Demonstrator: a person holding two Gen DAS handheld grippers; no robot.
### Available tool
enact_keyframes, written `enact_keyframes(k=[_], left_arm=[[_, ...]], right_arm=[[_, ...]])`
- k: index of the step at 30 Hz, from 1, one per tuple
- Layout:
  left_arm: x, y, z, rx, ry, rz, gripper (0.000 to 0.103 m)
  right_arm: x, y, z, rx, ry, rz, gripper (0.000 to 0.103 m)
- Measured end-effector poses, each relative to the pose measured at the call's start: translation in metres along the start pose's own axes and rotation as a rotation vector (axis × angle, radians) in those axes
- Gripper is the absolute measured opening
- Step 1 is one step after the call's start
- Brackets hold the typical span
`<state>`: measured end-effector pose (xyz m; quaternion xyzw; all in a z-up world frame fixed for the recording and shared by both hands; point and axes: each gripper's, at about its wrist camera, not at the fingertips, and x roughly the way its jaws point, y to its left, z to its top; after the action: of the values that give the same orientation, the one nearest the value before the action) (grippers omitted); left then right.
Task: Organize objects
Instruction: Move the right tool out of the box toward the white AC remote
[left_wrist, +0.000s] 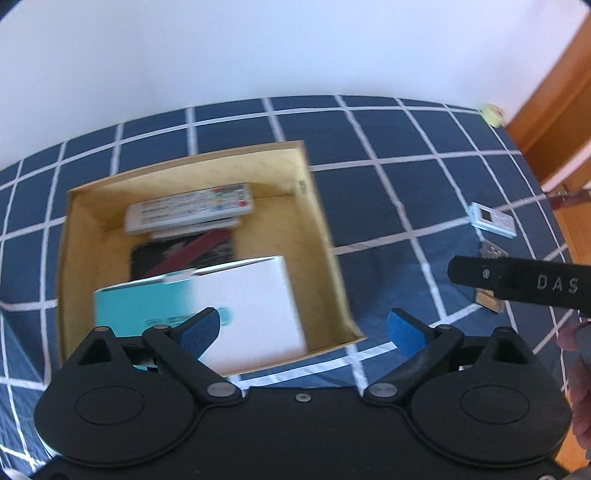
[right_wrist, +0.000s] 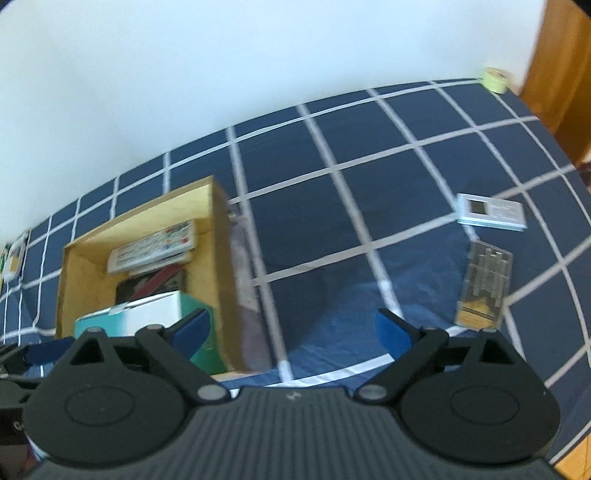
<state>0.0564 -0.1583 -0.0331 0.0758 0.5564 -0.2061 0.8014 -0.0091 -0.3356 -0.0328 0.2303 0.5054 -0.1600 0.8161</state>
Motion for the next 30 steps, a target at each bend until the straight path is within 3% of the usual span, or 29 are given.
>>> enact_keyframes(k=[10, 30], left_arm=[[0.018, -0.079, 0.025, 0.074, 0.0, -0.012, 0.098], [0.109, -0.228, 0.061, 0.044, 0.087, 0.002, 0.103]], right_arm=[[-0.01, -0.084, 0.018, 0.044, -0.017, -0.071, 0.095], [0.021, -0.265, 0.078, 0.149, 0.039, -0.089, 0.095]])
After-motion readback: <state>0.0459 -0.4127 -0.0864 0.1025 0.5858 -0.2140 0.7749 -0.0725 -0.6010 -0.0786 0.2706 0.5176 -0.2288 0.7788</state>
